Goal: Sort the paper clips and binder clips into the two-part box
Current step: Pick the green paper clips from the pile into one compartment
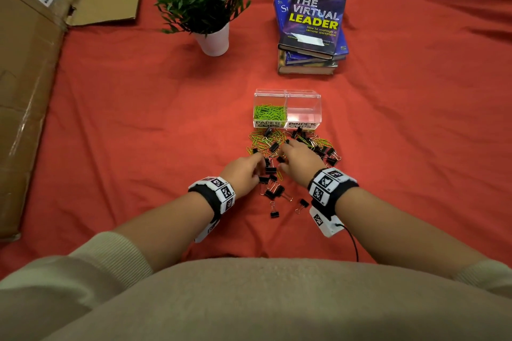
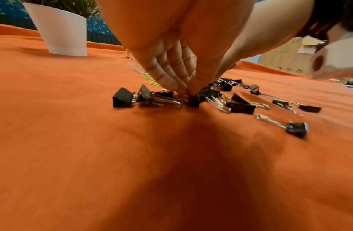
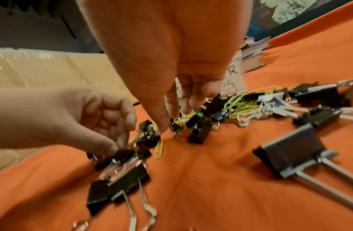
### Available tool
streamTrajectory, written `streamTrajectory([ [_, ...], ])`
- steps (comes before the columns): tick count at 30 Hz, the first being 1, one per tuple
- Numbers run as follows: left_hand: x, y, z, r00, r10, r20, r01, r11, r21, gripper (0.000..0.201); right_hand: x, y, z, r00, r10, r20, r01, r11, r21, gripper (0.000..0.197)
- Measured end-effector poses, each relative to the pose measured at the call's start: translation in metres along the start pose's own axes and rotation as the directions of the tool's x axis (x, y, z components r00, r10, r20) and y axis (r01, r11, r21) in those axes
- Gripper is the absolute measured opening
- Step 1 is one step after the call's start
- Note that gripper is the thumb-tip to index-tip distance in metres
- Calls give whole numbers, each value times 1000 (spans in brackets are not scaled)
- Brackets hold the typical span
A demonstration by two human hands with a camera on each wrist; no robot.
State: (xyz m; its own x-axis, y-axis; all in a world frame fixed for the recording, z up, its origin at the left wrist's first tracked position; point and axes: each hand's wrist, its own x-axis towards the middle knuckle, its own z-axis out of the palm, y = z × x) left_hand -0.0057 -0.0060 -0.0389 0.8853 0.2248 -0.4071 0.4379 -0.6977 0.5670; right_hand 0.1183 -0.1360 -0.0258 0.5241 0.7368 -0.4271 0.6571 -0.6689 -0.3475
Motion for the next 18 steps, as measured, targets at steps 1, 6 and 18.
streamTrajectory([
  [1, -2, -1, 0, 1000, 15, 16, -15, 1000, 4, 29, 1, -1, 2, 1000, 8, 15, -8, 1000, -6, 31],
  [6, -6, -8, -4, 997, -4, -81, -3, 996, -85, 21, -3, 9, 5, 999, 23, -30, -23, 999, 32, 14],
  [18, 11, 4, 0, 994, 9, -108, 1, 995, 95, 31, -11, -13, 21, 1000, -8, 15, 9, 999, -37, 25],
])
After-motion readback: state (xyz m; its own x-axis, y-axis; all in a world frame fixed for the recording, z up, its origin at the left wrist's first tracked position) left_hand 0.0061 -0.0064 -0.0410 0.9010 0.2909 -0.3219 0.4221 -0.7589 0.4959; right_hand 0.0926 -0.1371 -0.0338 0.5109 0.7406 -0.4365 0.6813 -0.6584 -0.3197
